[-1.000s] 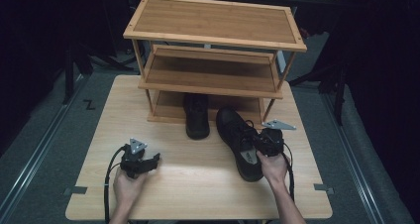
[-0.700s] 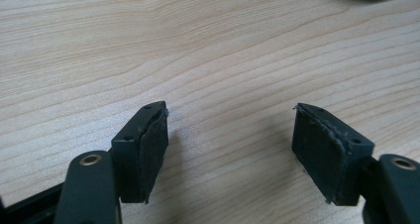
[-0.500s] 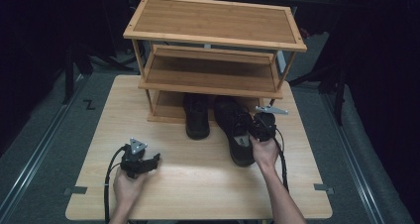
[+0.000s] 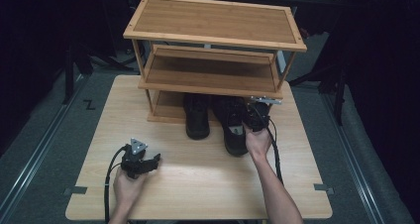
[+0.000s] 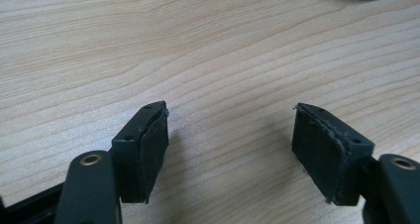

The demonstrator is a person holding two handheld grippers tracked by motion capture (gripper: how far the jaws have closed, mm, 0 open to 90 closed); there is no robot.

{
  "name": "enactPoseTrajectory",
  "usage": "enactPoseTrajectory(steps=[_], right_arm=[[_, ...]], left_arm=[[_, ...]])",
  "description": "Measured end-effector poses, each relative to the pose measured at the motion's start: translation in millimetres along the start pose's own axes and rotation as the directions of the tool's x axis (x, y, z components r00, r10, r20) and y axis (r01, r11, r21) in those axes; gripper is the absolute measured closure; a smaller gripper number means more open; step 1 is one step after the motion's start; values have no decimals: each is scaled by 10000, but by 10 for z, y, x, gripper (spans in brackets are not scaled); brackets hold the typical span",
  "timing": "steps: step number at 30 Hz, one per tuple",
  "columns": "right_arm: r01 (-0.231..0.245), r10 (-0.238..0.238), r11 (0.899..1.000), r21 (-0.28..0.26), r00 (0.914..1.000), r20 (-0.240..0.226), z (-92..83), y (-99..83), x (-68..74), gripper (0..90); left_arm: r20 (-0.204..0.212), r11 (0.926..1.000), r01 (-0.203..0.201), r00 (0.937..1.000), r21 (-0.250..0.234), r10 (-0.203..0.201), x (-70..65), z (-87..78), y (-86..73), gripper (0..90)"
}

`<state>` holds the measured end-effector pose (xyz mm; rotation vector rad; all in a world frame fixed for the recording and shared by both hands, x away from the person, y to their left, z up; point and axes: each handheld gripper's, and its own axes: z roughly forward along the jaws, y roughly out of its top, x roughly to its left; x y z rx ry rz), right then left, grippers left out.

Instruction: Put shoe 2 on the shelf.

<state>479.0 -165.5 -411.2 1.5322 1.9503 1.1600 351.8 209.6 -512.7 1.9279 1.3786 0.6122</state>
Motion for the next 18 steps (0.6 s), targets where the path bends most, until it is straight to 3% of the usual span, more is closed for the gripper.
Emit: enactPoseTrajectory(steps=[18], right_arm=[[-494, 485, 9986, 188, 9978, 460, 329, 155, 72, 879]], left_arm=[[94, 10000, -92, 9999, -3, 92, -3, -1, 0, 315]])
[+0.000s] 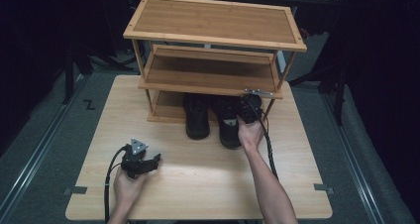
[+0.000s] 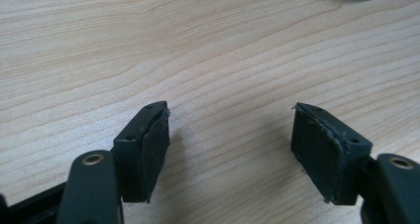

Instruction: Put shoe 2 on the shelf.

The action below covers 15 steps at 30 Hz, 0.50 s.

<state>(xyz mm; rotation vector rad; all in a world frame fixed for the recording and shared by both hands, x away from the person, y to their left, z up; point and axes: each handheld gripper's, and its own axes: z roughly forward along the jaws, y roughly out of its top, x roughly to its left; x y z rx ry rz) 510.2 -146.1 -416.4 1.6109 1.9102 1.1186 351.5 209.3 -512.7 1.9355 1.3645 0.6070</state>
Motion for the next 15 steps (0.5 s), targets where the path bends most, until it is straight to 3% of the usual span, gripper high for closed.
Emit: enactPoseTrajectory(steps=[7, 15], right_arm=[[-226, 226, 9997, 0, 9996, 186, 111, 34, 76, 879], [-382, 416, 9979, -523, 9970, 648, 186, 41, 189, 878]], left_arm=[[30, 10000, -33, 10000, 4, 33, -2, -2, -2, 314], [78, 10000, -77, 9999, 12, 77, -6, -6, -4, 314]])
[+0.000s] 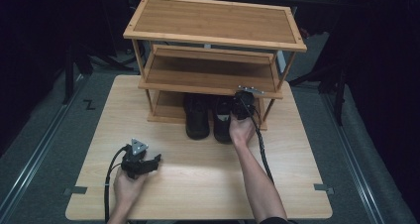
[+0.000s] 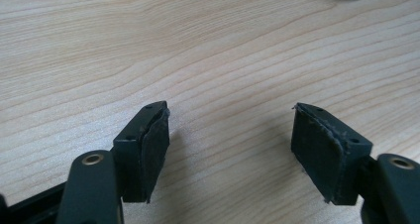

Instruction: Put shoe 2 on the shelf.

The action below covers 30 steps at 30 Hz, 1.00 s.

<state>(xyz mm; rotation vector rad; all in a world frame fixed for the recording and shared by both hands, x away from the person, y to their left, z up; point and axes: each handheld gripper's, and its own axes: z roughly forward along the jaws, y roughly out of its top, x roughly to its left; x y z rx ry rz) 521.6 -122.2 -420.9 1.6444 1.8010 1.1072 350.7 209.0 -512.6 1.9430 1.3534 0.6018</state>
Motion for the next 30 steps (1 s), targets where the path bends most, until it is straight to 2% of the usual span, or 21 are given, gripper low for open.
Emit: enactPoseTrajectory(steps=[4, 8, 14, 21, 23, 27, 30], right_arm=[[-135, 155, 9989, -450, 9990, 431, 29, -52, 65, 878], [-381, 437, 9953, -895, 9972, 610, 53, -121, 103, 878], [-718, 815, 9910, -1131, 9931, 840, 120, -163, 92, 878], [-1018, 1127, 9854, -1362, 9908, 753, 144, -168, 96, 876], [-960, 1078, 9854, -1409, 9911, 785, 159, -177, 120, 875], [-324, 469, 9894, -1417, 9939, 1002, 191, -197, 162, 871], [396, -237, 9904, -1321, 9925, 1200, 208, -210, 157, 851]], left_arm=[[37, 10000, 2, 10000, -4, -2, -1, -1, -1, 314], [54, 10000, -14, 10000, -1, 14, -3, -1, -1, 314], [75, 10000, -23, 10000, -6, 23, -5, -2, -2, 314], [78, 10000, -26, 10000, -4, 26, -6, -2, -2, 314], [76, 10000, -26, 10000, -5, 26, -6, -2, -2, 314], [72, 10000, -20, 10000, -12, 20, -8, -1, -2, 314], [70, 10000, -20, 10000, -12, 20, -8, -1, -2, 314]])
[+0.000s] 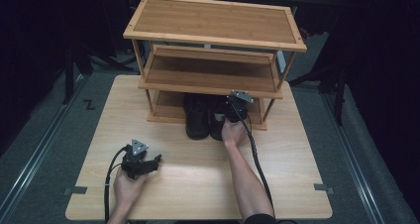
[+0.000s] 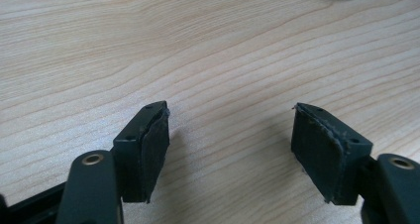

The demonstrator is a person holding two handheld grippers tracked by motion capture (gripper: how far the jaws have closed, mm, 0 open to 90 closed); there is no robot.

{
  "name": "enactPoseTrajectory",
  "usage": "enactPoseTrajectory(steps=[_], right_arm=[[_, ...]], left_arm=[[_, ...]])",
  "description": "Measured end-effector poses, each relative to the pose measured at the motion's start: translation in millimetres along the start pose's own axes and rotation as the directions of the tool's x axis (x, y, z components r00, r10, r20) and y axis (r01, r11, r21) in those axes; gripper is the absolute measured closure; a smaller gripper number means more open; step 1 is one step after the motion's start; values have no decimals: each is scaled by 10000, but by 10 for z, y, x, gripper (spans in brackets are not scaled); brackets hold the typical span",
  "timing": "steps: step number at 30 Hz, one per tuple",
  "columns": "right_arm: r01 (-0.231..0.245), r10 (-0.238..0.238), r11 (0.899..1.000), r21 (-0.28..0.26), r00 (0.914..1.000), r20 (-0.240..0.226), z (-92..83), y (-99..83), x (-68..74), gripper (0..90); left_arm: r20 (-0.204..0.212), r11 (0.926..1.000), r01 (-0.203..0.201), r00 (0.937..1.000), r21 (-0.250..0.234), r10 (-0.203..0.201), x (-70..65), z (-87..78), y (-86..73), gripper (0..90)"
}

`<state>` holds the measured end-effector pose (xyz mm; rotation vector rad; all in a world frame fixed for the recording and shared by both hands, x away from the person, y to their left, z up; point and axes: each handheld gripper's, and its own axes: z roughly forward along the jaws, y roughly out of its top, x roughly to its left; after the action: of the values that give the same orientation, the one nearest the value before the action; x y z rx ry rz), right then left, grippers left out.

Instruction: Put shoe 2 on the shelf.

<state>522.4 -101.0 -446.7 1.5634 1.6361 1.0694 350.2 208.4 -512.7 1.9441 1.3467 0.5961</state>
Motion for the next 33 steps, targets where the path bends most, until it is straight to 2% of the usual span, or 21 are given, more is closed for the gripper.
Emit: enactPoseTrajectory(steps=[3, 6, 12, 16, 22, 27, 29, 33], right_arm=[[380, -380, 9992, -82, 9992, 96, 10, -11, -15, 826], [618, -618, 9980, -120, 9981, -32, 13, -16, -33, 800], [887, -888, 9960, -91, 9959, -150, 9, -19, -55, 687], [803, -797, 9967, 142, 9962, -339, -17, -2, -125, 585], [489, -448, 9981, 380, 9937, -1027, -96, 26, -292, 504], [674, -604, 9968, 433, 9874, -1460, -204, 35, -367, 474], [881, -808, 9954, 379, 9834, -1624, -248, 34, -389, 473], [900, -826, 9955, 295, 9774, -1946, -345, 32, -446, 475]], left_arm=[[-9, 10000, -11, 10000, 0, 11, 1, 0, 0, 314], [-8, 10000, -7, 10000, 2, 7, -1, 0, 0, 314], [-10, 10000, -10, 10000, 3, 10, -1, 0, 0, 314], [-14, 10000, -7, 10000, 2, 7, -1, 0, 0, 314], [-22, 10000, 4, 10000, -3, -4, -1, 0, 0, 316], [-31, 10000, 25, 10000, -6, -25, -2, 1, 1, 317], [-29, 10000, 30, 10000, -11, -30, -2, 2, 1, 317], [-29, 10000, 27, 10000, -8, -27, -2, 2, 1, 317]])
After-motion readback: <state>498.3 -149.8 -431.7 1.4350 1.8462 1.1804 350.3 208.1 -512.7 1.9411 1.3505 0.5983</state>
